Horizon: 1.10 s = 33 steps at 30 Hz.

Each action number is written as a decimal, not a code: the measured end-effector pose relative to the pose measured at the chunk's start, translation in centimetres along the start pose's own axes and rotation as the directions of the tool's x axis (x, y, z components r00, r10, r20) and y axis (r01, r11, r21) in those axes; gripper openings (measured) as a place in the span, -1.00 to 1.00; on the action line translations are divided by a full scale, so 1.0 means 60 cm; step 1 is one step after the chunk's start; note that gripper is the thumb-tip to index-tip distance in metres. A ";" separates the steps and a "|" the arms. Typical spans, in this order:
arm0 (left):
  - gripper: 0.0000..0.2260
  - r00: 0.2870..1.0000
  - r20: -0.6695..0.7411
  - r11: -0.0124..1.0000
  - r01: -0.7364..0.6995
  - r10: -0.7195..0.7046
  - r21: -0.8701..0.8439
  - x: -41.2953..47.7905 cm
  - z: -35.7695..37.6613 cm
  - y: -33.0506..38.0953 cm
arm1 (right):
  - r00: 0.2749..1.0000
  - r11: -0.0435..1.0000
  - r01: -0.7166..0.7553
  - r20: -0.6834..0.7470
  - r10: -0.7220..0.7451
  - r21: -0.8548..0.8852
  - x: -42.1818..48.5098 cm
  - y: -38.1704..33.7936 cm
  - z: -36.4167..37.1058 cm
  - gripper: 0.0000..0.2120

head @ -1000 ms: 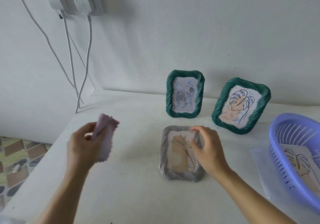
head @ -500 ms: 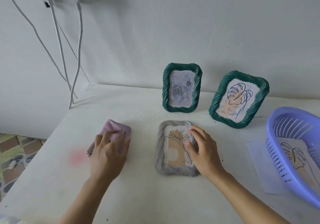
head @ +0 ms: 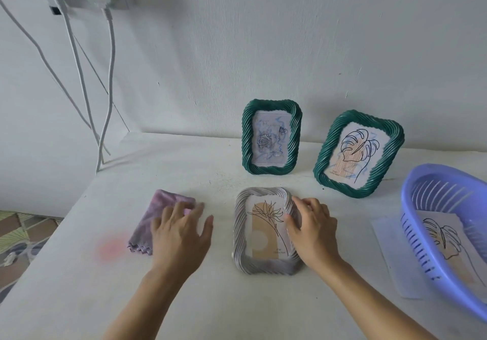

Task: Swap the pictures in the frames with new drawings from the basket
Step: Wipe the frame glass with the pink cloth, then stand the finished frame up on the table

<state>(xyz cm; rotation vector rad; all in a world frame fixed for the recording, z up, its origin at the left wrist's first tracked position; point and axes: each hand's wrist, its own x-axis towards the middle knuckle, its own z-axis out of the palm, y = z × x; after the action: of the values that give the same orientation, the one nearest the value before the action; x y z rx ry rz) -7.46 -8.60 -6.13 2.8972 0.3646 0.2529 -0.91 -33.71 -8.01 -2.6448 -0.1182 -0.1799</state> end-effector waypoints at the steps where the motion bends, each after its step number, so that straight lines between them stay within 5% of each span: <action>1: -0.51 0.999 -0.016 0.998 -0.047 0.046 -0.051 0.005 0.004 0.011 | 1.000 1.000 -0.023 0.020 0.024 -0.020 0.002 0.000 -0.002 -0.67; 9: -0.66 0.968 0.231 0.995 -0.088 0.095 -0.043 0.031 0.011 0.100 | 0.979 0.989 -0.147 0.143 0.147 -0.008 0.016 -0.007 -0.016 -0.69; 13: -0.74 0.971 0.234 0.958 0.016 0.054 -0.286 0.032 0.023 0.099 | 0.969 0.970 -0.183 0.197 0.151 0.158 0.022 -0.002 -0.012 -0.76; 15: -0.78 0.970 0.243 0.868 0.096 0.029 -0.487 0.032 0.017 0.099 | 0.974 0.932 -0.185 0.188 0.130 0.312 0.023 0.000 -0.016 -0.76; 18: -0.91 0.962 0.273 0.572 0.240 -0.029 -0.784 0.030 -0.014 0.102 | 0.973 0.823 -0.223 0.176 0.152 0.522 0.024 -0.006 -0.035 -0.75; 21: -0.87 0.941 0.328 0.245 0.337 -0.079 -0.909 0.029 -0.054 0.104 | 0.946 0.583 -0.321 0.287 0.154 0.746 0.025 -0.028 -0.056 -0.77; 23: -0.85 0.946 0.318 0.143 0.324 -0.067 -0.935 0.035 -0.078 0.100 | 0.935 0.422 -0.350 0.337 0.107 0.836 0.027 -0.046 -0.069 -0.78; 27: -0.85 0.923 0.384 0.050 0.383 0.001 -0.922 0.054 -0.120 0.077 | 0.896 0.176 -0.433 0.443 -0.022 0.884 0.042 -0.086 -0.095 -0.83; 33: -0.84 0.903 0.420 0.097 0.412 0.092 -0.906 0.070 -0.158 0.035 | 0.866 0.253 -0.454 0.490 -0.102 0.855 0.061 -0.149 -0.100 -0.82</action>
<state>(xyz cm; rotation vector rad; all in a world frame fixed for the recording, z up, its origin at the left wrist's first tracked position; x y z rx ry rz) -4.82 -7.73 4.05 1.3864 0.2648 -0.1200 1.03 -28.49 1.89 -1.3218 -0.0342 0.4963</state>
